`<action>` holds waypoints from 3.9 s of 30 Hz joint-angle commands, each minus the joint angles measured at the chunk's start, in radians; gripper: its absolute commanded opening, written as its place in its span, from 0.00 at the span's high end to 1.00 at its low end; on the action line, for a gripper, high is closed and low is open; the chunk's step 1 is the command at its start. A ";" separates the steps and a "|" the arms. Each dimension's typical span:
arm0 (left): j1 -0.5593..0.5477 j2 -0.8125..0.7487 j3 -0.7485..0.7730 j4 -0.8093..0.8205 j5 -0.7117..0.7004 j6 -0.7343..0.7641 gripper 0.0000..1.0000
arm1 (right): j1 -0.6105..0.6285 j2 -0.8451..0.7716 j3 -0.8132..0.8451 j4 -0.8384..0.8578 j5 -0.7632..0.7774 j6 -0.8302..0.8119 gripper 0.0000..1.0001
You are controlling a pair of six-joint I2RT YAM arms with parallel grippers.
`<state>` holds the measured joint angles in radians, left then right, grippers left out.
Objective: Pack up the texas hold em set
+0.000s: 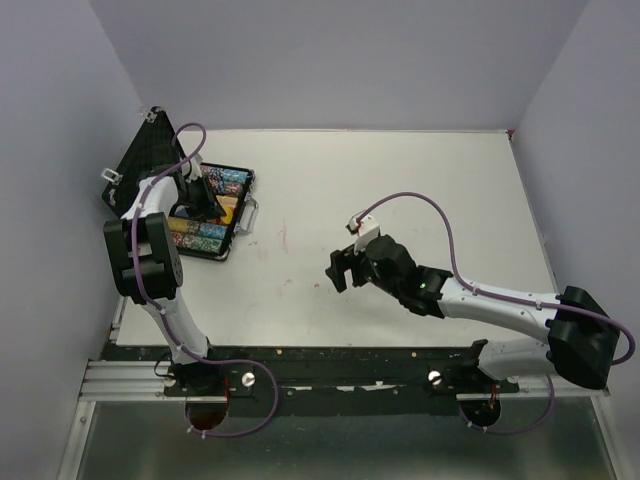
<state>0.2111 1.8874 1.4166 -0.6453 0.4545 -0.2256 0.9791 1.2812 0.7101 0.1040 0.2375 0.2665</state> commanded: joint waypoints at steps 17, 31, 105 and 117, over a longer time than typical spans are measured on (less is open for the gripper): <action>-0.053 -0.050 0.024 -0.051 -0.235 0.037 0.34 | 0.006 0.000 0.014 -0.006 0.008 0.026 0.09; -0.144 -0.269 -0.022 -0.031 -0.284 0.054 0.31 | -0.029 0.049 0.104 -0.249 0.224 0.117 0.02; -0.464 -0.628 -0.260 0.019 -0.108 0.022 0.31 | -0.352 0.661 0.506 -0.570 -0.104 0.060 0.50; -0.480 -0.528 -0.300 0.122 0.179 -0.104 0.32 | -0.332 0.469 0.387 -0.434 -0.196 -0.029 0.60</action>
<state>-0.2577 1.3117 1.1423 -0.5892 0.4637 -0.2611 0.6338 1.8370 1.1526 -0.3840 0.1112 0.2878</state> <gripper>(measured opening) 0.686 0.565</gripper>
